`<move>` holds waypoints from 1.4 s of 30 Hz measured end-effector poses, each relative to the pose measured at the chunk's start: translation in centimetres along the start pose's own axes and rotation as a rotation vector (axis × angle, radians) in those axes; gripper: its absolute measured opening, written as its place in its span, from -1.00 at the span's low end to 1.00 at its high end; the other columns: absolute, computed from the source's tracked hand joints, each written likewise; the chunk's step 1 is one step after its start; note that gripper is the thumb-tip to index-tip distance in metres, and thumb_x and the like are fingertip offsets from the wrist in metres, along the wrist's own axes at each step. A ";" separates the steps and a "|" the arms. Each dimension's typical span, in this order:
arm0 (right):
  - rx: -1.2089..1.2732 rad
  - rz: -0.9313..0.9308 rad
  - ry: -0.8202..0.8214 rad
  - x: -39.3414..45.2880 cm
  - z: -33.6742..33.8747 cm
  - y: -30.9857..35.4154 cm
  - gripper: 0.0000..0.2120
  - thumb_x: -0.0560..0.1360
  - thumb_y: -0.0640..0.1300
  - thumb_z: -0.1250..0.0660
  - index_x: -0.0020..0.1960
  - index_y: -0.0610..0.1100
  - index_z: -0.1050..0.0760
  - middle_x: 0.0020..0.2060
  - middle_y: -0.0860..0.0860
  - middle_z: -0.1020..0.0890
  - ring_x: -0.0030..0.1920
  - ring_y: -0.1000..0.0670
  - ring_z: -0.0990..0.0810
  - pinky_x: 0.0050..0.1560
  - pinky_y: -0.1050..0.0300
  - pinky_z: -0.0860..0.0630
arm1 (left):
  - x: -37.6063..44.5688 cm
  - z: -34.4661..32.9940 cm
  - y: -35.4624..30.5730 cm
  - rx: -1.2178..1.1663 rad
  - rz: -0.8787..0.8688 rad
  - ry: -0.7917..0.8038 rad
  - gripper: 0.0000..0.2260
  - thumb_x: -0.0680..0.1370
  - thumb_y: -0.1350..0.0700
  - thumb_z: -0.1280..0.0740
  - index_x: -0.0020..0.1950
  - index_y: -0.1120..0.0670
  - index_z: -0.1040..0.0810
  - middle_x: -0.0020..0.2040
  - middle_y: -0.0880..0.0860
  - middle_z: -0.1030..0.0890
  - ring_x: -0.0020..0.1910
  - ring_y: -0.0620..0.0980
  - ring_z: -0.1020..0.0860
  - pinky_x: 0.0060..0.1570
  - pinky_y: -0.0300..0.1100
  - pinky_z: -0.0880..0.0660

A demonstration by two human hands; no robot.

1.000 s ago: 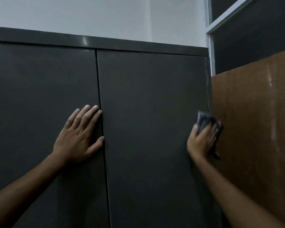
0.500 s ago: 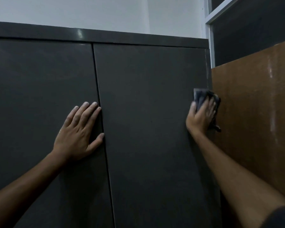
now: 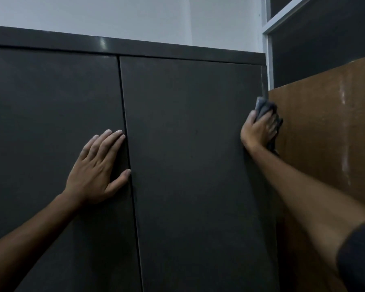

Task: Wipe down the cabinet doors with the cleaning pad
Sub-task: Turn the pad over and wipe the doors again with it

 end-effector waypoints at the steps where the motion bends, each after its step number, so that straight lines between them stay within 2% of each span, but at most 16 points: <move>1: -0.010 0.022 -0.008 1.4 -0.1 1.4 -0.36 0.69 0.15 -0.05 0.63 -0.21 -0.11 0.61 -0.19 -0.19 0.63 -0.19 -0.08 0.60 -0.14 -0.02 | 0.0 0.0 0.0 -0.012 0.004 -0.001 -0.21 0.60 -0.30 -0.12 0.67 0.20 -0.18 0.68 0.14 -0.20 0.69 0.11 -0.10 0.66 0.06 0.00; 7: -0.058 0.062 -0.024 6.8 -0.8 9.6 -0.37 0.68 0.18 -0.02 0.64 -0.14 -0.12 0.63 -0.14 -0.16 0.62 -0.17 -0.10 0.59 -0.10 -0.02 | 0.0 -0.4 -0.1 0.065 -0.010 -0.015 -0.20 0.61 -0.31 -0.10 0.68 0.22 -0.17 0.68 0.15 -0.18 0.69 0.11 -0.09 0.66 0.12 -0.05; 11: -0.003 0.289 0.039 4.3 -2.0 16.9 -0.36 0.69 0.18 0.00 0.65 -0.13 -0.10 0.65 -0.13 -0.10 0.65 -0.15 -0.02 0.61 -0.14 0.07 | -0.2 -0.4 -0.1 0.118 -0.018 0.025 -0.18 0.62 -0.32 -0.08 0.69 0.24 -0.12 0.69 0.17 -0.15 0.70 0.13 -0.07 0.66 0.14 -0.05; 15: 0.001 0.862 0.155 -7.1 -3.8 20.2 -0.36 0.65 0.16 -0.09 0.64 -0.12 -0.15 0.64 -0.11 -0.12 0.64 -0.17 -0.06 0.62 -0.18 0.04 | -0.1 0.3 -0.4 0.102 -0.014 0.042 -0.20 0.62 -0.29 -0.10 0.67 0.25 -0.16 0.68 0.19 -0.19 0.69 0.15 -0.11 0.66 0.13 -0.04; 17: -0.018 1.212 0.237 -11.1 -3.4 17.1 -0.38 0.64 0.15 -0.15 0.62 -0.10 -0.23 0.63 -0.09 -0.19 0.64 -0.15 -0.11 0.61 -0.20 -0.02 | 0.0 0.9 -0.4 0.034 -0.011 0.054 -0.22 0.62 -0.26 -0.13 0.66 0.24 -0.19 0.67 0.19 -0.21 0.68 0.15 -0.11 0.65 0.15 -0.07; 19: -0.077 1.360 0.276 -10.9 -2.3 13.2 -0.39 0.65 0.14 -0.17 0.62 -0.09 -0.24 0.63 -0.08 -0.20 0.64 -0.11 -0.10 0.61 -0.17 -0.04 | -0.1 1.8 0.0 -0.023 -0.031 0.068 -0.25 0.62 -0.25 -0.16 0.66 0.22 -0.21 0.67 0.18 -0.22 0.68 0.14 -0.12 0.65 0.15 -0.08; 22: -0.081 1.073 0.241 -6.7 -1.8 12.4 -0.39 0.65 0.11 -0.18 0.64 -0.08 -0.19 0.65 -0.07 -0.13 0.65 -0.12 -0.05 0.61 -0.19 0.00 | -0.9 3.3 1.5 -0.020 -0.053 0.030 -0.29 0.62 -0.23 -0.19 0.65 0.18 -0.26 0.65 0.15 -0.27 0.66 0.14 -0.18 0.64 0.11 -0.12; 25: 0.011 0.530 0.118 -6.2 -2.9 19.9 -0.39 0.67 0.14 -0.07 0.66 -0.08 -0.11 0.66 -0.08 -0.05 0.65 -0.15 0.01 0.61 -0.19 0.08 | -2.2 4.4 3.6 -0.010 0.028 0.020 -0.31 0.62 -0.21 -0.19 0.64 0.18 -0.28 0.65 0.15 -0.27 0.65 0.15 -0.20 0.62 0.10 -0.16; 26: 0.027 0.475 0.115 -7.5 -3.4 22.7 -0.38 0.67 0.15 -0.04 0.66 -0.07 -0.10 0.66 -0.08 -0.05 0.65 -0.15 0.01 0.61 -0.20 0.09 | -2.6 4.6 4.3 -0.004 0.057 0.024 -0.31 0.62 -0.20 -0.19 0.64 0.18 -0.27 0.65 0.15 -0.26 0.65 0.15 -0.19 0.62 0.08 -0.14; 29: 0.064 0.888 0.164 -15.1 -4.9 26.6 -0.39 0.63 0.14 -0.12 0.63 -0.03 -0.21 0.64 -0.06 -0.15 0.64 -0.15 -0.09 0.61 -0.19 0.05 | -4.4 5.0 6.4 0.005 0.126 0.018 -0.32 0.62 -0.20 -0.19 0.65 0.15 -0.26 0.65 0.12 -0.25 0.65 0.14 -0.19 0.64 -0.05 -0.03; 32: 0.066 1.470 0.266 -21.7 -4.7 21.1 -0.43 0.61 0.09 -0.23 0.57 -0.06 -0.34 0.59 -0.07 -0.29 0.62 -0.15 -0.19 0.60 -0.20 -0.06 | -6.4 5.6 8.0 -0.005 0.172 0.012 -0.33 0.61 -0.19 -0.20 0.64 0.14 -0.28 0.64 0.12 -0.26 0.63 0.17 -0.24 0.61 0.02 -0.12; 34: 0.034 1.659 0.340 -21.1 -4.0 16.4 -0.45 0.62 0.07 -0.23 0.57 -0.08 -0.35 0.58 -0.08 -0.30 0.62 -0.16 -0.18 0.60 -0.19 -0.08 | -7.2 6.2 9.2 0.004 0.160 0.031 -0.34 0.61 -0.18 -0.20 0.63 0.15 -0.29 0.63 0.14 -0.28 0.62 0.18 -0.26 0.59 0.04 -0.15; 36: -0.019 1.590 0.298 -18.0 -3.5 14.4 -0.43 0.61 0.07 -0.24 0.58 -0.07 -0.33 0.59 -0.08 -0.28 0.62 -0.15 -0.19 0.60 -0.20 -0.10 | -7.7 7.0 10.5 0.017 0.132 0.049 -0.35 0.62 -0.17 -0.19 0.62 0.17 -0.30 0.62 0.15 -0.30 0.62 0.19 -0.27 0.58 0.05 -0.17; 38: 0.002 1.281 0.202 -15.9 -3.7 16.4 -0.41 0.61 0.08 -0.23 0.60 -0.05 -0.28 0.61 -0.08 -0.24 0.62 -0.15 -0.17 0.61 -0.19 -0.06 | -8.0 7.7 11.5 0.019 0.129 0.048 -0.35 0.62 -0.16 -0.20 0.62 0.17 -0.30 0.62 0.15 -0.30 0.62 0.19 -0.27 0.57 0.06 -0.18; 40: 0.044 0.950 0.121 -17.8 -4.6 21.3 -0.40 0.62 0.12 -0.16 0.61 -0.06 -0.26 0.62 -0.09 -0.21 0.63 -0.17 -0.14 0.61 -0.20 0.00 | -8.4 7.9 12.1 0.016 0.137 0.058 -0.36 0.62 -0.15 -0.20 0.62 0.17 -0.30 0.62 0.15 -0.30 0.62 0.18 -0.26 0.58 0.07 -0.19; 42: 0.090 0.873 0.132 -23.1 -5.7 24.5 -0.39 0.61 0.13 -0.17 0.61 -0.07 -0.27 0.62 -0.10 -0.20 0.63 -0.19 -0.13 0.61 -0.23 0.01 | -8.9 8.1 12.5 0.009 0.152 0.073 -0.37 0.62 -0.14 -0.20 0.61 0.18 -0.32 0.62 0.16 -0.31 0.62 0.20 -0.26 0.58 0.11 -0.21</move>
Point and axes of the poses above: each hand's wrist, its own x-axis towards the middle knuckle, its own z-axis out of the back of the hand, y = z × x, the point moved 1 cm from there along x, towards the middle knuckle
